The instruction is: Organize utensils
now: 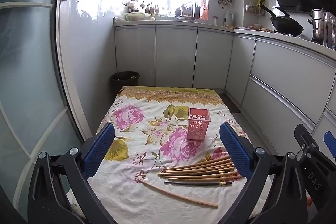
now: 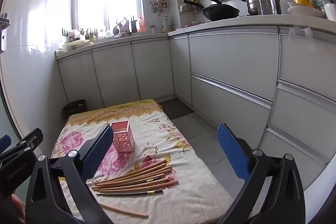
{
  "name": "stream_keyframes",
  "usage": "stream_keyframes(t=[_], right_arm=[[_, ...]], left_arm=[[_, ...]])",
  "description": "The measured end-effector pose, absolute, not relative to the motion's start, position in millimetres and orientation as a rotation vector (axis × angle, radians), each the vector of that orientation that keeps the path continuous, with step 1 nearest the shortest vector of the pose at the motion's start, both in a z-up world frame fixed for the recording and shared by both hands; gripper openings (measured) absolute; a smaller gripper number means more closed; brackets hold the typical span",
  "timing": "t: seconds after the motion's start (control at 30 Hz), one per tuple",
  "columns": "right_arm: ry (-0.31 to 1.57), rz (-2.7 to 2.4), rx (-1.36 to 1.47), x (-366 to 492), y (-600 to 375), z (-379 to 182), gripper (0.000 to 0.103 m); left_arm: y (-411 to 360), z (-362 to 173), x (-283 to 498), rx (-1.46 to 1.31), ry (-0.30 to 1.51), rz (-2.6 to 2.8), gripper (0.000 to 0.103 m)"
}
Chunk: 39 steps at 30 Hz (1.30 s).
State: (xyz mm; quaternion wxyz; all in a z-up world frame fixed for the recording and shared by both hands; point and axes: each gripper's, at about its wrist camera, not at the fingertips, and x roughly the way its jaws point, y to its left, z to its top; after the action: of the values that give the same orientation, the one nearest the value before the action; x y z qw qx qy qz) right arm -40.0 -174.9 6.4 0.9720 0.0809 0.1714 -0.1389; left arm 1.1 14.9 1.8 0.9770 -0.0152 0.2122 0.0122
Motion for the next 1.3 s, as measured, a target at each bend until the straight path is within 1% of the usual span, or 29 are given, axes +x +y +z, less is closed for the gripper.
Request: stream_keyframes(t=[1.3], right_arm=[[0.375,-0.261,0.163,-34.5,-170.4,3.3,0.096]], left_arm=[[18.3,-3.6,5.8,-0.047,0.463,0.025,0.096]])
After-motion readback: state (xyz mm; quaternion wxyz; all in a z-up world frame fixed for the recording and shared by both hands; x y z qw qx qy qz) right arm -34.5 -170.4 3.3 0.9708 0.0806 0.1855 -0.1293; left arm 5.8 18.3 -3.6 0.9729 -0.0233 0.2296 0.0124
